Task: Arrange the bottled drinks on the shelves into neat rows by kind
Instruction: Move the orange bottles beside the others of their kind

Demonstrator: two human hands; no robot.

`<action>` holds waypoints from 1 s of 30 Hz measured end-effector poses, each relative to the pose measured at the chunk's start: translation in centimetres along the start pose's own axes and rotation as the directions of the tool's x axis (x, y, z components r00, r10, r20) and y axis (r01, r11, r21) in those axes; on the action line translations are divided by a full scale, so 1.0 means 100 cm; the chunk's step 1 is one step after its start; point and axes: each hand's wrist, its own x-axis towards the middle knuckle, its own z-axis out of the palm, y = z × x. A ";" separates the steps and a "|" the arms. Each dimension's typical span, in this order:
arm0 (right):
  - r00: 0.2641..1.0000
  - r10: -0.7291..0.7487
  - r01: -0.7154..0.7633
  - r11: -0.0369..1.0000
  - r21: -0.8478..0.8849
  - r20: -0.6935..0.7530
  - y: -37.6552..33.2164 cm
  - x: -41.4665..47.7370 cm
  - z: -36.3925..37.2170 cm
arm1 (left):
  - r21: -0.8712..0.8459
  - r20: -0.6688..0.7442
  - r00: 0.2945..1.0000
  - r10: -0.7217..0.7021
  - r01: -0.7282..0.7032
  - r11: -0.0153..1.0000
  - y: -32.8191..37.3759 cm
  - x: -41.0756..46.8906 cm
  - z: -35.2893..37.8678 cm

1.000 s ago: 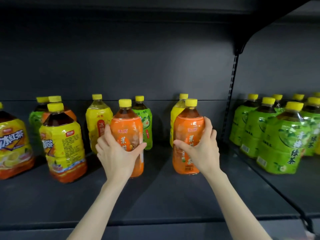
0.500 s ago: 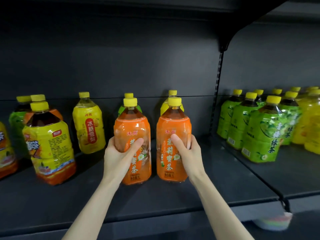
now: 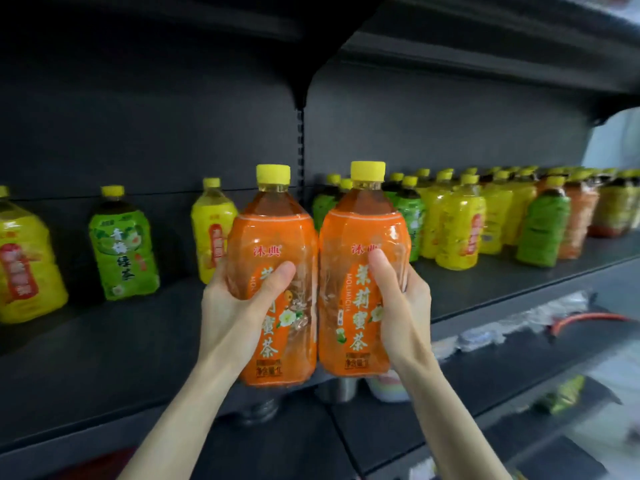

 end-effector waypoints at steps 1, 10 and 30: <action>1.000 0.002 -0.002 1.000 -0.019 -0.029 -0.003 -0.001 -0.027 | -0.028 0.026 1.000 -0.009 0.010 1.000 -0.001 -0.010 0.024; 0.966 -0.018 -0.032 0.981 -0.189 -0.258 -0.021 0.000 -0.271 | -0.174 0.265 0.961 -0.081 0.131 0.976 -0.008 -0.098 0.249; 0.927 -0.130 0.051 0.973 -0.226 -0.351 0.016 0.233 -0.544 | -0.251 0.404 0.915 0.013 0.097 0.963 -0.061 -0.013 0.612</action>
